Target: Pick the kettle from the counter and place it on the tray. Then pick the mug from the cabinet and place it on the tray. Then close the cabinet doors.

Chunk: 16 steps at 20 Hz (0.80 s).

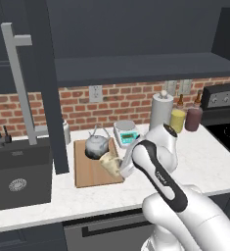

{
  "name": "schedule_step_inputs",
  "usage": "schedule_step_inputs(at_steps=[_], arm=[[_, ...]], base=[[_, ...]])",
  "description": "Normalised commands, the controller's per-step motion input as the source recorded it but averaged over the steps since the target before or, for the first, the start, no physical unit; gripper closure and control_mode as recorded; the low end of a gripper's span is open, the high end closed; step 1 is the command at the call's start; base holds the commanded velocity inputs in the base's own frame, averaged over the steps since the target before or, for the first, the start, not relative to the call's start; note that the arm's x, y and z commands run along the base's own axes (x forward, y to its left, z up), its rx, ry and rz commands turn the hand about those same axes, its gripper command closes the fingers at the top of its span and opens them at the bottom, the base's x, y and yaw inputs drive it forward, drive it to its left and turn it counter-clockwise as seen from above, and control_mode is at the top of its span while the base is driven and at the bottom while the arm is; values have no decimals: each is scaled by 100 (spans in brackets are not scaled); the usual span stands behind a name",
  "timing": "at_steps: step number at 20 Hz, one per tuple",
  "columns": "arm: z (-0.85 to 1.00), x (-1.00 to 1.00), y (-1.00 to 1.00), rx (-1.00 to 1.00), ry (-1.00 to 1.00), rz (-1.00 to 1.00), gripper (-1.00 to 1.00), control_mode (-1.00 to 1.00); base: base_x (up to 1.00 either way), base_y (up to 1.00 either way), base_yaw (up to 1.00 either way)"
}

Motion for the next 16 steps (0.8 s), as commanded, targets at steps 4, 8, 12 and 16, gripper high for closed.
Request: schedule_step_inputs(at_steps=[4,8,12,16], arm=[[-28,25,-1,0,-9,0,100,-100],[-48,35,0,3,-1,1,100,-100],[-42,30,0,20,3,5,100,-100],[-41,17,-1,32,0,3,100,-100]], base=[[0,0,0],[0,0,0],[0,0,0],[0,0,0]])
